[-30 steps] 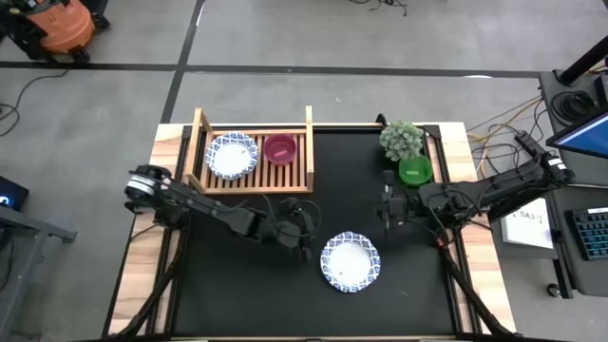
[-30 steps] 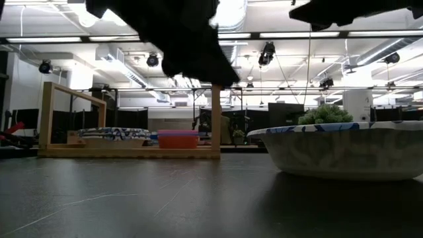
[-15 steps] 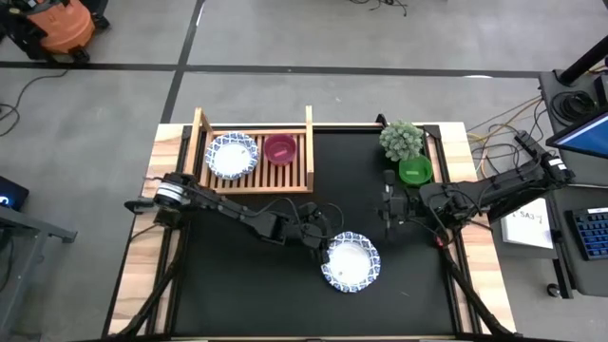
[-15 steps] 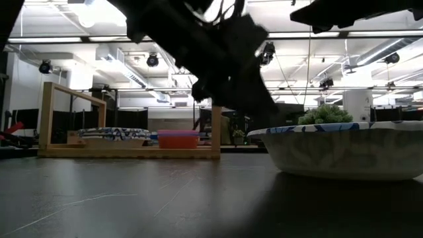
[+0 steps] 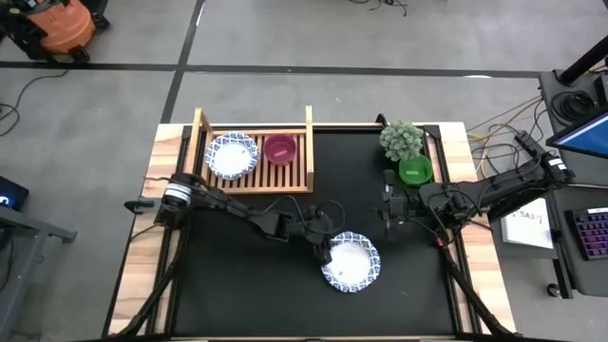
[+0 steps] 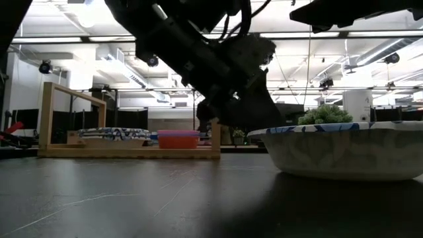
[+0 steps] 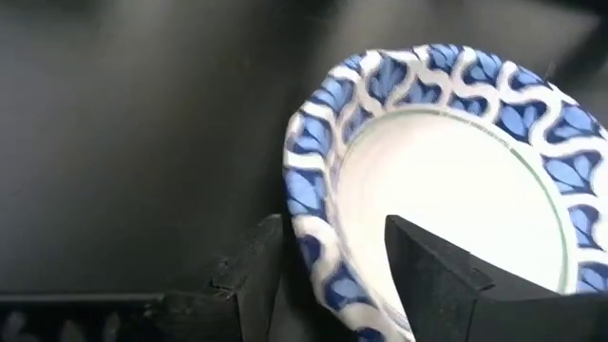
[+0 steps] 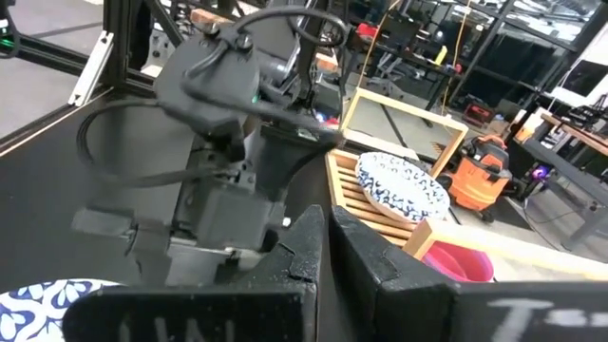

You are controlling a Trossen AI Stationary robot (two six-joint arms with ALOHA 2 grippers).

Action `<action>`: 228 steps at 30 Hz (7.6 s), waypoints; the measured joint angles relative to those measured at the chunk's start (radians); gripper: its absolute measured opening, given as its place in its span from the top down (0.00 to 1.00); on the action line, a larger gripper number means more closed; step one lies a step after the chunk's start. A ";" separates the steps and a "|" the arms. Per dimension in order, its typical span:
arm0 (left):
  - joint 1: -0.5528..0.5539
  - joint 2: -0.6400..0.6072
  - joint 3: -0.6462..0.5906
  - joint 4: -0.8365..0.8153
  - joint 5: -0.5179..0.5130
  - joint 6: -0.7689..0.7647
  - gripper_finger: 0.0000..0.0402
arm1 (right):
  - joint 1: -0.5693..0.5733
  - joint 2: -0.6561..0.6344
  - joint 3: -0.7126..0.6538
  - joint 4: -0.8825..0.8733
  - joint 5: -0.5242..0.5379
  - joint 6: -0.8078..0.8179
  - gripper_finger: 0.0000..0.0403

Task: Place and stack plates onto a shelf
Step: Stack the white and blue plate on top of the white and blue plate, then stack the green bowl on top of the pink bowl

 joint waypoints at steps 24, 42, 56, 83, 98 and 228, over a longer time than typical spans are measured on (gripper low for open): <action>0.002 -0.108 -0.002 -0.118 0.034 0.005 1.00 | 0.000 0.000 0.000 -0.003 0.000 0.008 0.97; 0.019 -0.753 -0.002 -0.862 -0.382 0.145 1.00 | 0.000 0.000 0.001 -0.003 0.000 0.015 0.97; 0.508 -1.066 -0.143 -1.248 -0.669 -0.164 1.00 | -0.006 0.000 0.001 -0.002 0.000 0.020 0.97; 0.776 -0.923 -0.308 -1.020 -0.542 -0.016 0.75 | -0.006 0.000 0.001 -0.003 0.001 0.027 0.97; 0.449 -0.981 -0.308 -1.000 -0.340 -0.110 0.66 | -0.042 0.001 0.002 -0.010 0.109 0.149 0.97; -0.558 -0.998 -0.331 -1.091 -0.962 -0.305 0.69 | -0.446 1.381 1.614 -0.875 -0.016 0.146 0.98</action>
